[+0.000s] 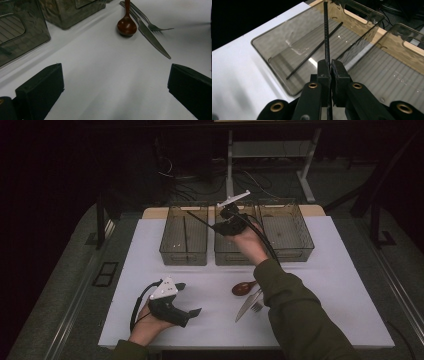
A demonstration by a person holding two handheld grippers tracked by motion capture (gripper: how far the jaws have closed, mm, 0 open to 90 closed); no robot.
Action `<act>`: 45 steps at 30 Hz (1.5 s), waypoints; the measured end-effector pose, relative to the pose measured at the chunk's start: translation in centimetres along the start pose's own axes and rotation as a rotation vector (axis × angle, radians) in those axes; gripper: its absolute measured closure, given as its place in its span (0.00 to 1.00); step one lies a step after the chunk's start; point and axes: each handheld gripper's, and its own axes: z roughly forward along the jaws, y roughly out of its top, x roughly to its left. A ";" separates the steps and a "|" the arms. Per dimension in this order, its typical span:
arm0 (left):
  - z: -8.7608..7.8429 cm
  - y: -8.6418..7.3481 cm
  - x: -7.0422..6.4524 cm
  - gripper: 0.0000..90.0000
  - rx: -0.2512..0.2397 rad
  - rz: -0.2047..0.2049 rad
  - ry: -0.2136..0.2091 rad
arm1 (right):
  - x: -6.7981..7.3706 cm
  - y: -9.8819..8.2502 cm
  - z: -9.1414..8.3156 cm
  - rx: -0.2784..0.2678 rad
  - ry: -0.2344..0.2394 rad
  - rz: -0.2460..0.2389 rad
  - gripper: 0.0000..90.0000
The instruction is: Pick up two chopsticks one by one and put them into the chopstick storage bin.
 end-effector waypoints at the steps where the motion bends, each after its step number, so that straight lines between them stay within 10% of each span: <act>1: 0.0 0.0 0.0 0.00 0.001 0.003 -0.002 | 0.0 0.2 0.4 0.004 0.000 0.005 0.95; 31: 0.0 0.1 0.0 0.00 -0.010 0.002 -0.011 | 2.2 3.3 10.7 0.135 -0.046 0.062 0.93; 45: 0.0 0.1 0.3 0.00 -0.008 -0.001 -0.015 | 1.3 2.6 6.6 0.064 0.071 0.040 0.53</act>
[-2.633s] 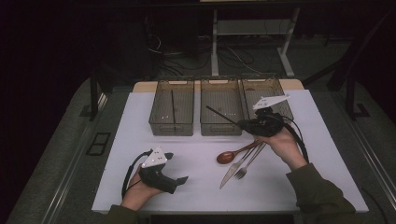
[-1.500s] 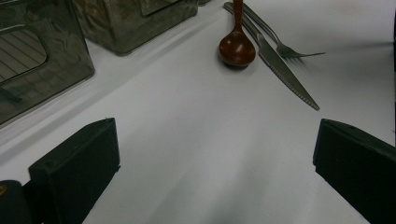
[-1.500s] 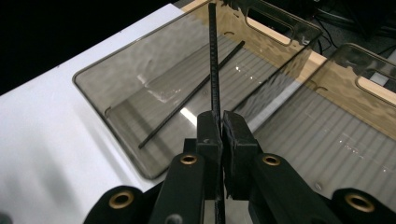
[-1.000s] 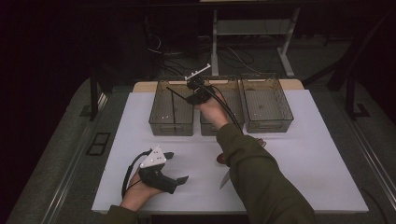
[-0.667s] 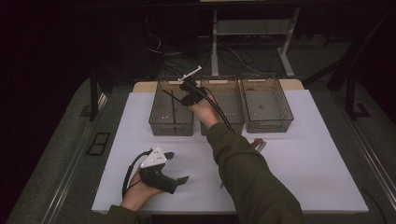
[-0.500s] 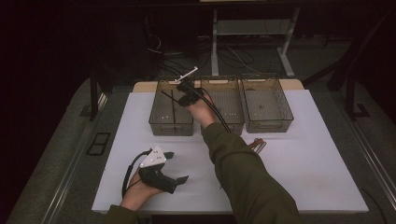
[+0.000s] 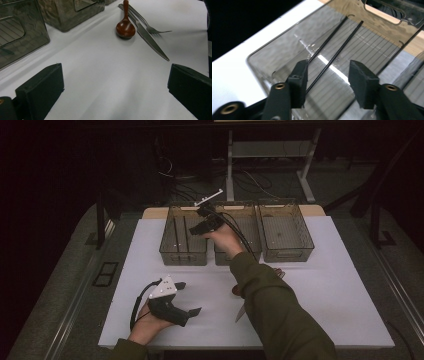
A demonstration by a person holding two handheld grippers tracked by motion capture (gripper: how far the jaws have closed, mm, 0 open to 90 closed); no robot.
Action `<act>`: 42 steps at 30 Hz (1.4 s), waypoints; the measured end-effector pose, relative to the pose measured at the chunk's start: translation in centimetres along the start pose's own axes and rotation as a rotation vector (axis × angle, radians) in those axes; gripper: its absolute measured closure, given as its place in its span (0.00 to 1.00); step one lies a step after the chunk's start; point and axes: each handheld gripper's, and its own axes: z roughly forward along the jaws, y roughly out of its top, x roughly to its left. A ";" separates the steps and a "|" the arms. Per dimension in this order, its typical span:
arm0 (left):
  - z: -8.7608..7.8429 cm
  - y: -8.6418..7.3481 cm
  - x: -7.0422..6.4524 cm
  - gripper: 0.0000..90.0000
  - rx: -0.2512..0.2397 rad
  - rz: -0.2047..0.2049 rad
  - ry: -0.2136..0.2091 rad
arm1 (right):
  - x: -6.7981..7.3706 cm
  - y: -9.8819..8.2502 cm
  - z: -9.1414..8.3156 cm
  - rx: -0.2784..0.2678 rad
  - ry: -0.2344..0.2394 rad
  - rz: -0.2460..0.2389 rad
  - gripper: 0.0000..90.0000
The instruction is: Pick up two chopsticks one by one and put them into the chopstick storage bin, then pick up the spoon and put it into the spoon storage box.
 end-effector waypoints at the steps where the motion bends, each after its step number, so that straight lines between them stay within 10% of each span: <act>1: 0.0 0.0 0.0 0.00 0.002 0.003 0.001 | -0.1 -0.1 -0.6 -0.010 0.015 -0.004 0.52; 18: 0.2 0.0 0.0 0.00 0.008 -0.007 0.010 | -1.8 -5.7 -7.3 -0.134 0.062 -0.075 0.43; 42: 0.3 -0.1 -0.2 0.00 0.037 0.013 0.010 | -5.2 -15.0 -14.4 -0.200 0.056 0.006 0.30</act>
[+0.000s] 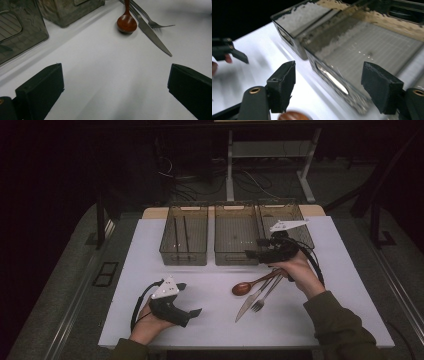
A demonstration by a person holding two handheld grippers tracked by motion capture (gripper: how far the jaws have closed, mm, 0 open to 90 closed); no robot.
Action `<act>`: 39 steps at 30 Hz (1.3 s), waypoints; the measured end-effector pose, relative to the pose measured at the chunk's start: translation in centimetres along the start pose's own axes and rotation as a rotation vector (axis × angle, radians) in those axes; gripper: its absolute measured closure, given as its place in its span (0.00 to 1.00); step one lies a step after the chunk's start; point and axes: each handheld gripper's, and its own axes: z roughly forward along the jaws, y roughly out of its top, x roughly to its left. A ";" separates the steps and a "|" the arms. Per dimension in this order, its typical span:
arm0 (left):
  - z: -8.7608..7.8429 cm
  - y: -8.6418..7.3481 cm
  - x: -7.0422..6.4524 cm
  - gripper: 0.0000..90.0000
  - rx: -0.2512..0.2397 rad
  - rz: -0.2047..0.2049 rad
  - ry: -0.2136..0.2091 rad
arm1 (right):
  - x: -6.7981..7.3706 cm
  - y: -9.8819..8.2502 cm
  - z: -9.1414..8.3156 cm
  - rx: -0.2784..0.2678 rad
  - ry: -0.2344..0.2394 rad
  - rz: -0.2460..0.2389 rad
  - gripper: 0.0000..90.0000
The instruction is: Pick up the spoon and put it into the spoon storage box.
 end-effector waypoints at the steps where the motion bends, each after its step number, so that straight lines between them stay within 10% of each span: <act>1: 0.0 0.0 0.0 0.00 -0.002 -0.001 0.000 | -0.1 -0.4 -0.3 -0.005 -0.008 -0.008 0.30; 18: -0.1 -0.2 0.0 0.00 0.003 -0.018 0.005 | -0.2 -6.9 -3.9 0.050 -0.222 -0.018 0.26; 33: 0.4 0.1 0.3 0.00 -0.008 -0.041 0.016 | 0.5 -12.1 -6.6 0.040 -0.041 -0.018 0.21; 39: 0.8 0.2 0.4 0.00 -0.004 -0.044 0.008 | 0.4 -13.7 -7.7 0.015 -0.042 0.024 0.21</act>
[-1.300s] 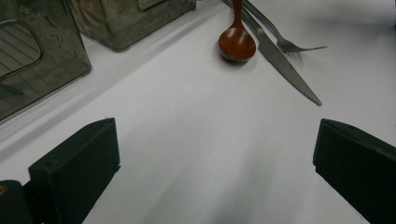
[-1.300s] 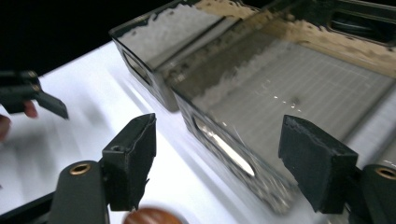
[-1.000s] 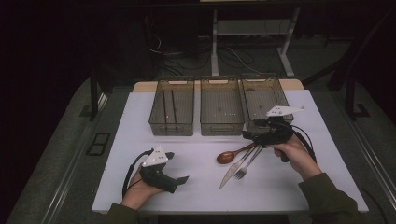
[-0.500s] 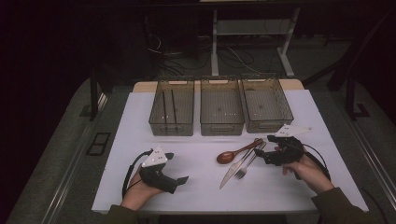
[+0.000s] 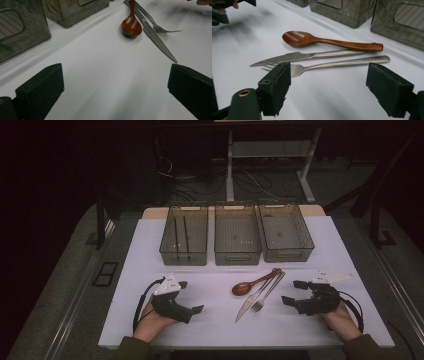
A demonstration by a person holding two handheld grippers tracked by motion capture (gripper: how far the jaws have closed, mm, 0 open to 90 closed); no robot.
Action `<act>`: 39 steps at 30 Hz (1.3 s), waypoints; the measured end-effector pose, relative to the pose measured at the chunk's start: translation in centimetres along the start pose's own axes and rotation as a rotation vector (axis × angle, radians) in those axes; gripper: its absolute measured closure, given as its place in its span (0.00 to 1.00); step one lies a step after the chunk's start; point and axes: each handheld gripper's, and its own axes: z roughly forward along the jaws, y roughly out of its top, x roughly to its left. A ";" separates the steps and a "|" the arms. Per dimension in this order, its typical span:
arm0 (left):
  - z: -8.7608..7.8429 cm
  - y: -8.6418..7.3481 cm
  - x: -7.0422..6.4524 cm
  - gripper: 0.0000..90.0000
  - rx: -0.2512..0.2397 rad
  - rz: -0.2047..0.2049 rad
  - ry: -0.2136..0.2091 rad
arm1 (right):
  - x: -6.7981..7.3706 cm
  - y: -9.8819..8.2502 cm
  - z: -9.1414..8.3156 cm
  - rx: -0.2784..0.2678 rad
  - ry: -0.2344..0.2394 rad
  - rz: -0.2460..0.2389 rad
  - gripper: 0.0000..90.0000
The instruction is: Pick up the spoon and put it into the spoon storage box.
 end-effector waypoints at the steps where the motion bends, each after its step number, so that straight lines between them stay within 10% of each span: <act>1: 0.1 0.0 -0.1 0.00 -0.001 0.000 -0.001 | 0.0 -0.2 -0.1 0.000 -0.007 -0.003 0.21; 13: 0.4 0.8 -0.3 0.00 0.001 0.012 -0.020 | 0.3 -0.6 -0.2 -0.004 -0.090 -0.042 0.21; 39: 3.1 4.0 0.9 0.00 -0.027 -0.002 -0.045 | 0.0 -0.6 -0.5 -0.019 -0.061 -0.027 0.21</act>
